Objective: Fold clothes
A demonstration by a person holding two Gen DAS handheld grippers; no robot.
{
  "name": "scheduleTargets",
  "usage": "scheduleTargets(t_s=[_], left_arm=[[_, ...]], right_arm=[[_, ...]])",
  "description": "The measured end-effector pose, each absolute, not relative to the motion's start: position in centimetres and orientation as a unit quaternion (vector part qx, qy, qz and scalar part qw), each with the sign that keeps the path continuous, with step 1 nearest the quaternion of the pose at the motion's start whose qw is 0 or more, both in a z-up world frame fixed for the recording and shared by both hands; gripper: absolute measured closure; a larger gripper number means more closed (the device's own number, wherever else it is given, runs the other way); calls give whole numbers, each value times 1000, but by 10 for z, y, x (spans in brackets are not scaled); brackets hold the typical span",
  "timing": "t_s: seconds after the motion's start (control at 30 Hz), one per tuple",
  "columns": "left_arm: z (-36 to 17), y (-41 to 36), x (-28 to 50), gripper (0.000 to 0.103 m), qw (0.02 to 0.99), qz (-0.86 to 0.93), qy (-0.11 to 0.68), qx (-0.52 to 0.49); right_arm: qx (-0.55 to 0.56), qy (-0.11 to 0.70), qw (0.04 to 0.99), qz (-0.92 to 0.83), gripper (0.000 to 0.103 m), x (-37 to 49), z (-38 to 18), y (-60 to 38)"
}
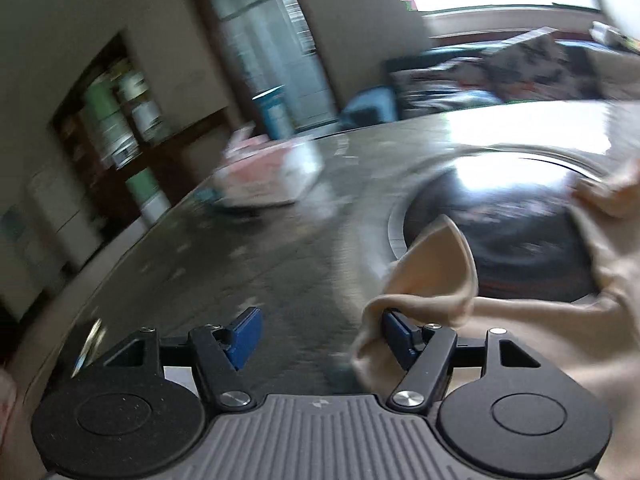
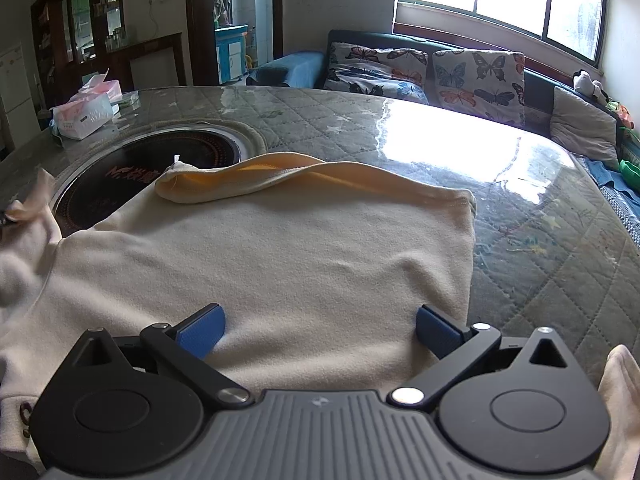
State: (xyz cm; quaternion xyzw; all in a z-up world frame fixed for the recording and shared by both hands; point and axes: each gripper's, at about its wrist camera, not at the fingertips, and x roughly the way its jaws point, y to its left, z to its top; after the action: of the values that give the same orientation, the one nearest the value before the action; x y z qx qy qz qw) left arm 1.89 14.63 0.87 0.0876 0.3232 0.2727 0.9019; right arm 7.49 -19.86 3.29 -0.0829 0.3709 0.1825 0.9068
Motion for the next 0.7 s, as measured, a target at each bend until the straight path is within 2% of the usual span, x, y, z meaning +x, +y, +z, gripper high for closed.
scheduleTargets(t_s=[0.17,0.33,0.4,0.47,0.7], left_arm=[[12,178,9,34,881,333,333,45],[20,168,-9,33,900,281,331,29],[22,156,-7,30,909,257,327,33],[21,145,-2,21,914,240,324,47],[3,137,17,18,907,238,331,104]], right_arm=[[-82,365,909,183,0,73,32,-199],[-82,351,914,184,0,71,29,-199],[-81,344,917,184,0,70,28,-199],[-80,342,918,184,0,69,27,-199],[-85,355,912,188,0,75,30,-198]])
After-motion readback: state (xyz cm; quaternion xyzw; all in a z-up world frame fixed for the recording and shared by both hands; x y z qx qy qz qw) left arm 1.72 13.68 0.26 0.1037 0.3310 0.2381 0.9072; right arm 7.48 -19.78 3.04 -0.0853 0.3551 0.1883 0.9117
